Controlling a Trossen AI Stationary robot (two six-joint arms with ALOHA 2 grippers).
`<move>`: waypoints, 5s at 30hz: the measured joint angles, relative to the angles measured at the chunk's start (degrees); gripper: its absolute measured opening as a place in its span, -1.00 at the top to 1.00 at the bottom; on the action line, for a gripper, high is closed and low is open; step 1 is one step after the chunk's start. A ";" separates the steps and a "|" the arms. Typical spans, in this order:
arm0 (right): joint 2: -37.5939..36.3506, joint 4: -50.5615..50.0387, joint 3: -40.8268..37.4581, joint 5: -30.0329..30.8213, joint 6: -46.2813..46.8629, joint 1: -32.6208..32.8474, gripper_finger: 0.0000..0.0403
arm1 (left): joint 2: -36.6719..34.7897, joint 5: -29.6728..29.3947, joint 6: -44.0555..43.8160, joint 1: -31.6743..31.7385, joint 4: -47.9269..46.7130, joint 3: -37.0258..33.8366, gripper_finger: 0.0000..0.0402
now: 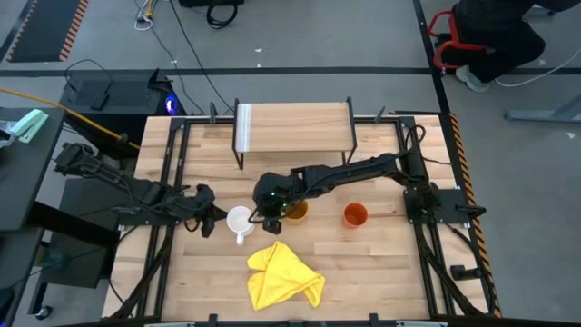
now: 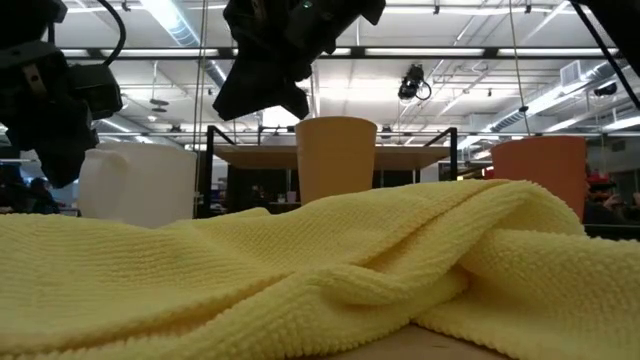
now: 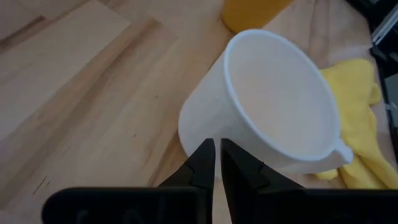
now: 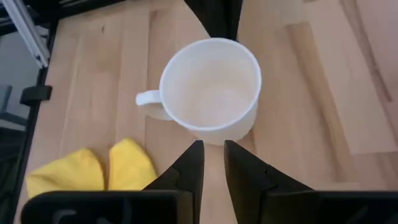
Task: Stack small to large cups/mugs on shelf
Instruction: Put the white mug on the shelf
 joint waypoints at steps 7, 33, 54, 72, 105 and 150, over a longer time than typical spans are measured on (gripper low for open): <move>0.08 0.34 3.74 2.34 -0.55 -0.17 0.65 | 0.43 -0.02 -0.06 0.00 -0.06 0.02 0.81; 4.45 -6.90 8.31 4.27 -4.81 1.35 0.65 | 1.97 -0.93 1.93 0.02 3.93 0.04 0.81; 4.17 -14.41 8.35 4.98 -5.59 2.86 0.65 | 10.59 0.67 1.91 0.00 11.16 0.07 0.79; 4.17 -18.56 8.35 5.65 -5.17 3.57 0.65 | 15.47 3.26 2.80 -0.04 18.65 0.04 0.78; 3.47 -14.69 8.33 5.62 -6.47 3.24 0.65 | 15.45 2.58 5.02 1.92 22.33 0.04 0.74; 3.32 -11.96 8.33 0.33 -3.47 2.05 0.65 | 15.47 5.03 5.82 1.16 25.58 0.02 0.71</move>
